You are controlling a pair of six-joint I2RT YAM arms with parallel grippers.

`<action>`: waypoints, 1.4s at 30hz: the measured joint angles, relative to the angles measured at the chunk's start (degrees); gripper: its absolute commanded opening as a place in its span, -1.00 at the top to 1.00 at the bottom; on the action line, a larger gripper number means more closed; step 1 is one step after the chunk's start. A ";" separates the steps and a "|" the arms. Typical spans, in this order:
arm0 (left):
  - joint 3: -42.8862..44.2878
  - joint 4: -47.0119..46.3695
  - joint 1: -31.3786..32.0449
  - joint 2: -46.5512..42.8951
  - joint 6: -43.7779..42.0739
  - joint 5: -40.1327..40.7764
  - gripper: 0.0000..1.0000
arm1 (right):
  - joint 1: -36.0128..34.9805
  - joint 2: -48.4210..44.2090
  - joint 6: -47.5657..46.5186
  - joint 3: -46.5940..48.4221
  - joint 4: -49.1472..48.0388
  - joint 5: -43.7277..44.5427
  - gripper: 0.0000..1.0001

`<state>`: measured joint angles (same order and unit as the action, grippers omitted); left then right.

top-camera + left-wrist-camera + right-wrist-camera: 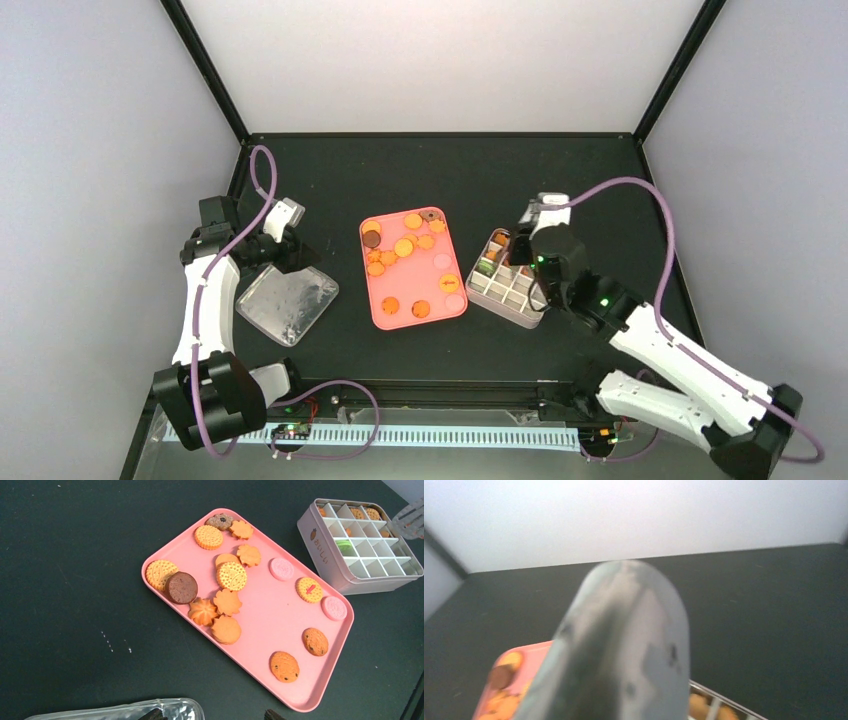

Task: Pack the cookies
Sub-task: Adjust the fake cookies on the plate.

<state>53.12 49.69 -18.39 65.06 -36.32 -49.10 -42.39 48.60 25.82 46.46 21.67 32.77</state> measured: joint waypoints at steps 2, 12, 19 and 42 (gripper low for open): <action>0.00 0.00 0.00 0.00 0.02 0.02 -0.05 | -5.53 2.19 -0.24 1.95 -1.42 0.87 0.37; 0.00 0.11 0.00 -0.07 0.04 0.48 -0.05 | -21.73 21.62 -3.06 7.17 -11.37 -1.25 0.31; 0.00 0.48 0.00 -0.07 0.04 0.72 -0.05 | -26.80 32.72 -5.09 11.82 -16.15 -5.46 0.30; 0.00 0.48 -0.02 -0.07 0.02 0.81 -0.06 | -27.12 38.05 -5.09 8.79 -18.25 -5.11 0.26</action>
<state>53.12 50.17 -18.41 64.99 -36.29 -48.29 -69.52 86.65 20.73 55.24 3.42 27.66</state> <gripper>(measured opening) 0.527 0.367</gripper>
